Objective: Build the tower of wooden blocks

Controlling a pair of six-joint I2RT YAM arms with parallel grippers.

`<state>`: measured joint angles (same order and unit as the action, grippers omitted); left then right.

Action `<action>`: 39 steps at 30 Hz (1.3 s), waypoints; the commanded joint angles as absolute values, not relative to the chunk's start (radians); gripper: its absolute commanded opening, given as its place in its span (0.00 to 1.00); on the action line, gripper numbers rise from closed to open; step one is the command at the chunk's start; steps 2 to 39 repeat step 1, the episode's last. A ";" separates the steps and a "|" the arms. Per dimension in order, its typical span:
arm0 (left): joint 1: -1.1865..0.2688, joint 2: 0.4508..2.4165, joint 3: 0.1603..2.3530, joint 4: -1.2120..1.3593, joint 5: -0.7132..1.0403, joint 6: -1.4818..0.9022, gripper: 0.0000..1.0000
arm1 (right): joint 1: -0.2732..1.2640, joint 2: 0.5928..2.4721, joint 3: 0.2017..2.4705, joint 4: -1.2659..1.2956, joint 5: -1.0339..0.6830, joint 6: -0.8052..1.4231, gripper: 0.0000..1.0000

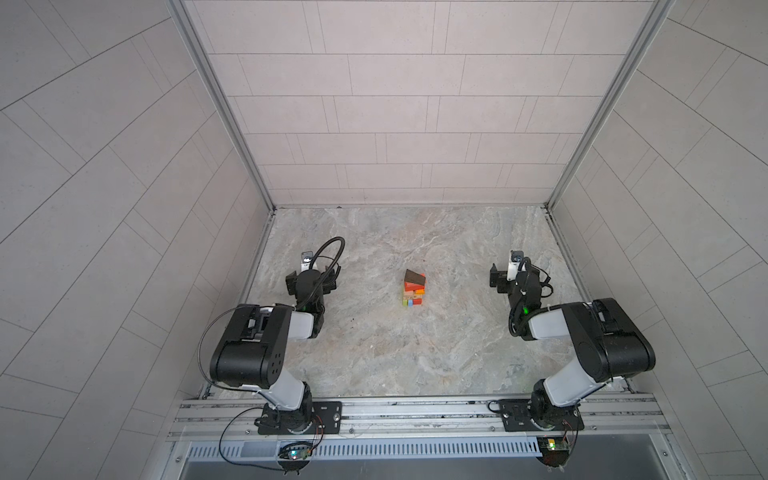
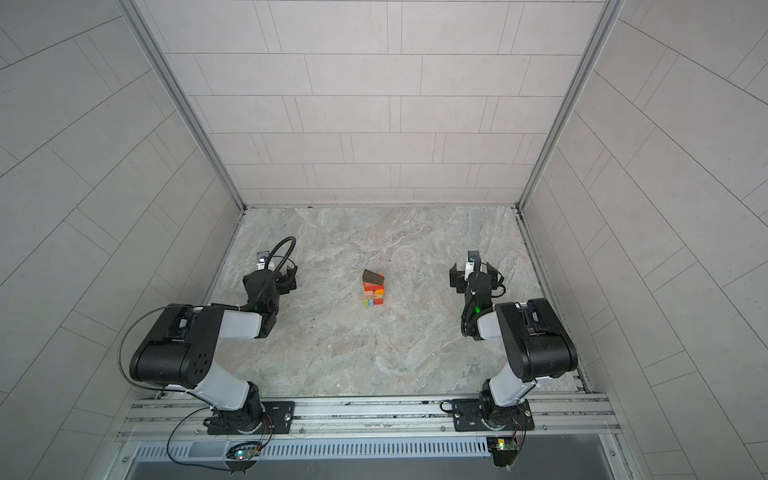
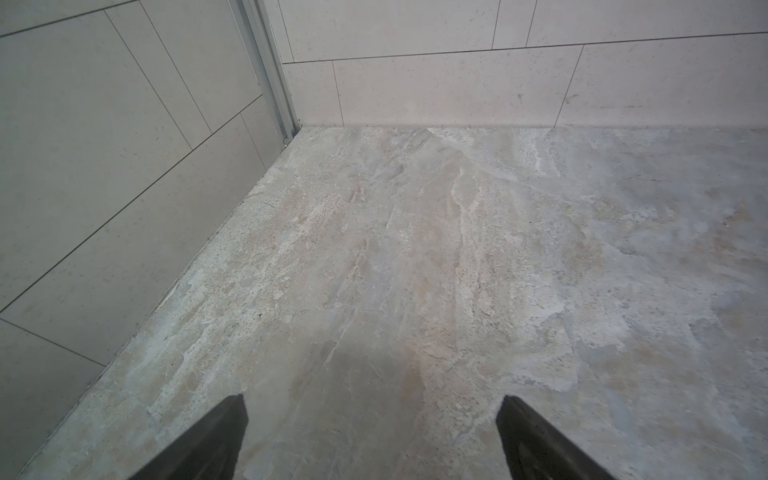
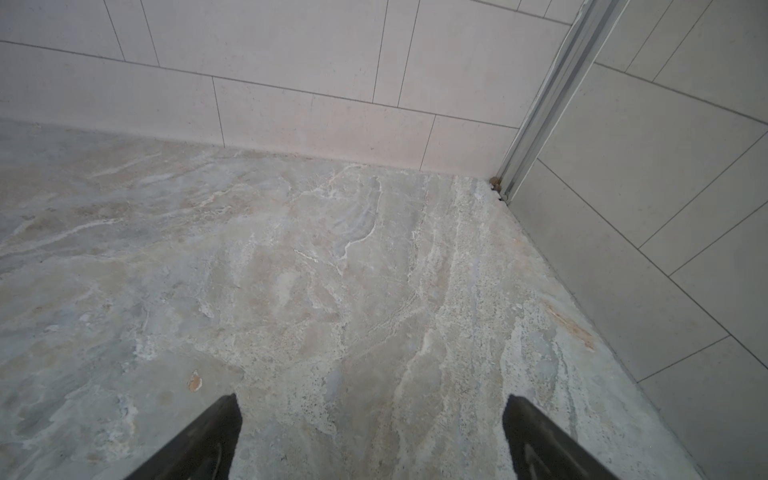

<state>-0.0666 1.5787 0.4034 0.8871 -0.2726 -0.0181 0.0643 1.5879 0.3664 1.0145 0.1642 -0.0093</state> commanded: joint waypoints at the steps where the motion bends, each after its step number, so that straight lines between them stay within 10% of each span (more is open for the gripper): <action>1: -0.065 1.585 0.396 0.923 -0.271 -0.019 1.00 | 0.060 1.571 0.348 0.986 0.160 -0.003 0.99; 39: -0.065 1.585 0.396 0.923 -0.271 -0.019 1.00 | 0.060 1.571 0.348 0.986 0.160 -0.003 0.99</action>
